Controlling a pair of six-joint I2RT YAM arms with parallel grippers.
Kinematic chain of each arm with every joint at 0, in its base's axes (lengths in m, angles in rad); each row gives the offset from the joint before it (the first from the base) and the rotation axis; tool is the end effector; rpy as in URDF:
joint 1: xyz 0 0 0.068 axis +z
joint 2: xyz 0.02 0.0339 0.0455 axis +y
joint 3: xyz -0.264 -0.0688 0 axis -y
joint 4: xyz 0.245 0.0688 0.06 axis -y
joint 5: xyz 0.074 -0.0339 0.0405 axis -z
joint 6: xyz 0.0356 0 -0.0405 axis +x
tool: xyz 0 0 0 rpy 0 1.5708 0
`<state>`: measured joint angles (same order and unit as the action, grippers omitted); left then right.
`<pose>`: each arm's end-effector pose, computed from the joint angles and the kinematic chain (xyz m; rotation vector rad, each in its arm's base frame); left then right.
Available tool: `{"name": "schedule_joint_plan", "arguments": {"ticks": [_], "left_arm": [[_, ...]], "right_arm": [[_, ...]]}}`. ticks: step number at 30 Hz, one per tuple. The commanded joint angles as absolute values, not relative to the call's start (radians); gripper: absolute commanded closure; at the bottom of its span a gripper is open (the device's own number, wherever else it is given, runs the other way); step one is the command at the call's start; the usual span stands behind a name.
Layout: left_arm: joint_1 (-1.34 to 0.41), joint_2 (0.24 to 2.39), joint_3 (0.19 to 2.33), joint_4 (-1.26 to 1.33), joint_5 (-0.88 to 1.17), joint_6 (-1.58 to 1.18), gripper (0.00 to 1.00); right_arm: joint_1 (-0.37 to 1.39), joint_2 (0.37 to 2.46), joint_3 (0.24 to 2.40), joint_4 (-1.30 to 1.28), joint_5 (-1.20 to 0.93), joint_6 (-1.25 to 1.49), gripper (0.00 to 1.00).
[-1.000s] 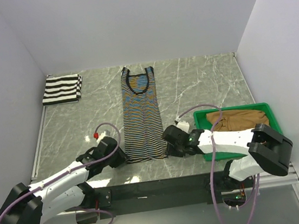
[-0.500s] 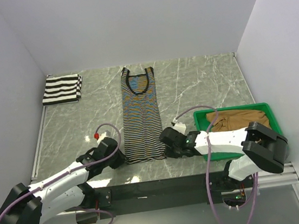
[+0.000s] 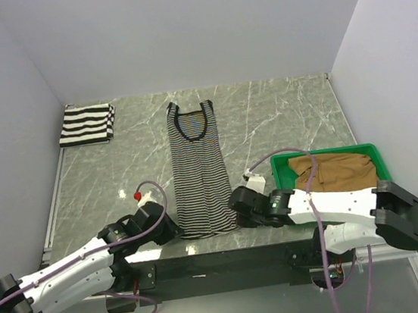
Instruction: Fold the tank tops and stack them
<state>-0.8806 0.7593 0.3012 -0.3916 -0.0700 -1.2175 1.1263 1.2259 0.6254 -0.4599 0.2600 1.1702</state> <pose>0.0956 -0.1118 0.1585 -0.4712 2.5656 -0.8070 0.1028 0.1945 0.1784 0.1490 2.6551 0.4899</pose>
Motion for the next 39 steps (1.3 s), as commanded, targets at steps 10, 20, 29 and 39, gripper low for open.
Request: {"name": "schedule_joint_plan", "arguments": {"ticks": [10, 20, 29, 39], "left_arm": [[-0.91, 0.852, 0.607, -0.511, -0.25, -1.232, 0.99], [-0.641, 1.146, 0.802, -0.353, -0.17, -1.089, 0.99], [-0.448, 1.459, 0.994, -0.23, -0.101, -0.988, 0.99], [-0.322, 1.781, 1.189, -0.068, 0.05, -0.904, 0.95]], "right_arm": [[1.069, 1.209, 0.842, -0.621, 0.361, 1.062, 1.0], [0.793, 1.434, 1.089, -0.52, 0.258, 0.829, 1.0], [0.629, 1.75, 1.35, -0.427, 0.144, 0.709, 1.0], [0.506, 2.008, 1.568, -0.365, 0.006, 0.695, 1.0]]}}
